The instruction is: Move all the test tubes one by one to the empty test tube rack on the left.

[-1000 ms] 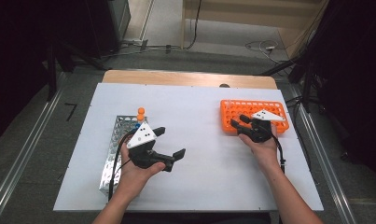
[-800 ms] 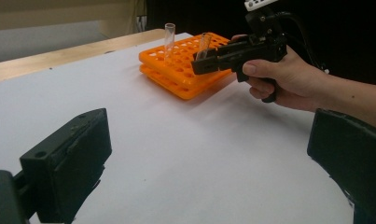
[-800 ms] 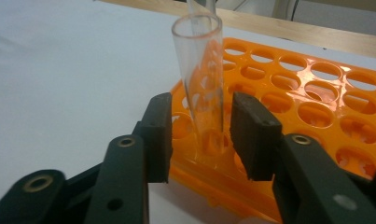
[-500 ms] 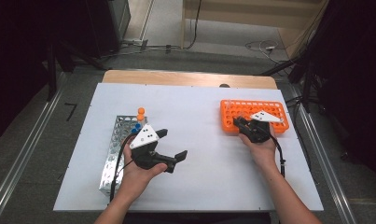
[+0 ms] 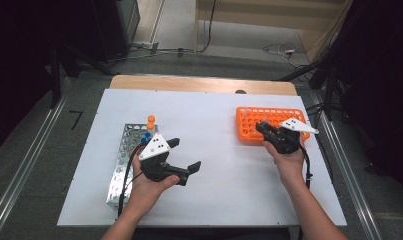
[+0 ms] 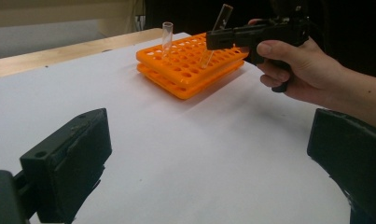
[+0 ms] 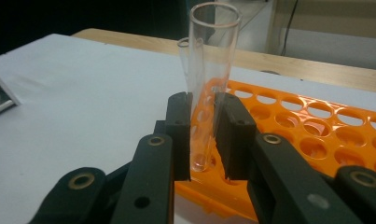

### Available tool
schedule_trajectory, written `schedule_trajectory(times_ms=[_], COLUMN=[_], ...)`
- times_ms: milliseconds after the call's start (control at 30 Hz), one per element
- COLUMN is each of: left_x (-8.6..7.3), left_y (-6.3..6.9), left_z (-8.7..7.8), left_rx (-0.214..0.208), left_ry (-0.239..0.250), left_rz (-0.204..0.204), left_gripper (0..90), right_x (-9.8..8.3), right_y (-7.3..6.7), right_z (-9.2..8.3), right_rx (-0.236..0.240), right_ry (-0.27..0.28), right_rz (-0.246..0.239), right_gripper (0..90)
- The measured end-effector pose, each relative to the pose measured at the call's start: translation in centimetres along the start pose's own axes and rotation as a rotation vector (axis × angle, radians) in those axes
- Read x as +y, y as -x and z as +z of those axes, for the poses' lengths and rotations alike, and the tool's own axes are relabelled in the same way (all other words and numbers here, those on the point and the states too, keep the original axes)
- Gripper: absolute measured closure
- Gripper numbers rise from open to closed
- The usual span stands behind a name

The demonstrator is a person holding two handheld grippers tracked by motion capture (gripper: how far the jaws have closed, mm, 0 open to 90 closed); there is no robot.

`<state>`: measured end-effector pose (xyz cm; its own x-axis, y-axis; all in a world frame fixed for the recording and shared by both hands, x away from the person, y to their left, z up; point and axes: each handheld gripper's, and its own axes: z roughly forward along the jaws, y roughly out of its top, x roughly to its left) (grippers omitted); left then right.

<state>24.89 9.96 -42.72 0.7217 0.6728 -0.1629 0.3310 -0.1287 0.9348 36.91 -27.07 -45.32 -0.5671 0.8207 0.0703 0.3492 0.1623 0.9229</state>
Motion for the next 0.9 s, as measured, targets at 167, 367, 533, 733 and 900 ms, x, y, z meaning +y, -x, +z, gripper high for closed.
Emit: schedule_trajectory(times_ms=[167,367,533,733,900], left_x=[0.1,0.2,0.3,0.5,0.6], left_y=[0.0,0.1,0.3,0.4,0.6], left_z=[-0.1,-0.3,-0.3,-0.3,-0.5], left_rx=[0.004,-0.008,-0.022,-0.033,-0.060], left_ry=[0.004,0.010,0.015,0.018,0.032], left_rz=[-0.001,0.002,0.008,0.016,0.024], left_gripper=[0.0,1.2,4.4,7.3,15.5], right_x=[0.3,0.3,0.5,0.6,0.6], right_y=[-0.6,-2.2,-3.9,-6.2,-8.3], right_z=[-1.0,-1.7,-2.1,-2.1,-2.1], right_rx=[0.079,0.149,0.220,0.301,0.359], right_ry=[0.002,-0.015,-0.034,-0.059,-0.080], right_rz=[0.012,-0.020,-0.060,-0.109,-0.149], right_gripper=[73.6,73.6,73.6,73.6,73.6])
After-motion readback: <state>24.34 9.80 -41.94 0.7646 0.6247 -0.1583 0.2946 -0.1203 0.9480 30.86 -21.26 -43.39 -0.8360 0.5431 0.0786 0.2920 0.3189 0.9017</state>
